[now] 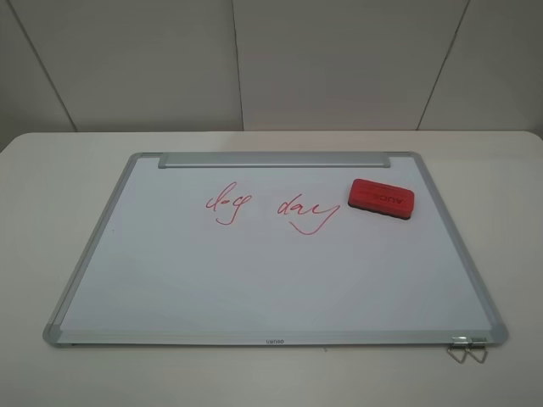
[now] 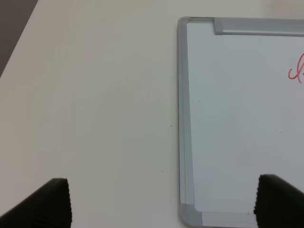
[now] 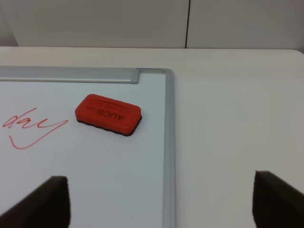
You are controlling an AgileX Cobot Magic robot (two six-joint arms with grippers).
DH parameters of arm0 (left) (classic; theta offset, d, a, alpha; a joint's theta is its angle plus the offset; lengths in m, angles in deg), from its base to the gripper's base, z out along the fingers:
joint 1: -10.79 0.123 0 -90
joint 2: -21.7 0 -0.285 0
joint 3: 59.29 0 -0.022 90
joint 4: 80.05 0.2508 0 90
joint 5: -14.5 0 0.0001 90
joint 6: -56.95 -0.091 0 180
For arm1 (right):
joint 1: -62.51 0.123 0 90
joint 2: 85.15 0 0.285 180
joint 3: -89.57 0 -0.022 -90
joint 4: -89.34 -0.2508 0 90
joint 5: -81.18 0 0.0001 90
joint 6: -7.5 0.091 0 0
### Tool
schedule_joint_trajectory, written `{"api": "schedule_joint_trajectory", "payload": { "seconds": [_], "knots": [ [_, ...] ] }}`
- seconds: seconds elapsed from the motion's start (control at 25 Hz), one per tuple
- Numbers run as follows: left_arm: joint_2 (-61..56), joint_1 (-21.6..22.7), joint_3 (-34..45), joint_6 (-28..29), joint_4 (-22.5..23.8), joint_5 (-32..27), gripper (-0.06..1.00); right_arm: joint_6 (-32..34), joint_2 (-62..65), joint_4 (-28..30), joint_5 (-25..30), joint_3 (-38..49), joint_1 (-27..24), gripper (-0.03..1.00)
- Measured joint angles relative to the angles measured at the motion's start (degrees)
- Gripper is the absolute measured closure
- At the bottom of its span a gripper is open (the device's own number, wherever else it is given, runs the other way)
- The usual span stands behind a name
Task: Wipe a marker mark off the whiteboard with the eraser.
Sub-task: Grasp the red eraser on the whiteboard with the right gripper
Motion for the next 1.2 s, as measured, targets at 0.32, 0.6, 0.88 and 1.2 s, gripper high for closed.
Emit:
{"api": "schedule_joint_trajectory", "payload": {
  "seconds": [0.32,0.6,0.88,1.2],
  "knots": [
    [0.0,0.0,0.0,0.0,0.0,0.0,0.17,0.0,0.0,0.0,0.0,0.0,0.0,0.27],
    [0.0,0.0,0.0,0.0,0.0,0.0,0.17,0.0,0.0,0.0,0.0,0.0,0.0,0.27],
    [0.0,0.0,0.0,0.0,0.0,0.0,0.17,0.0,0.0,0.0,0.0,0.0,0.0,0.27],
    [0.0,0.0,0.0,0.0,0.0,0.0,0.17,0.0,-2.32,0.0,0.0,0.0,0.0,0.27]
  ]
}}
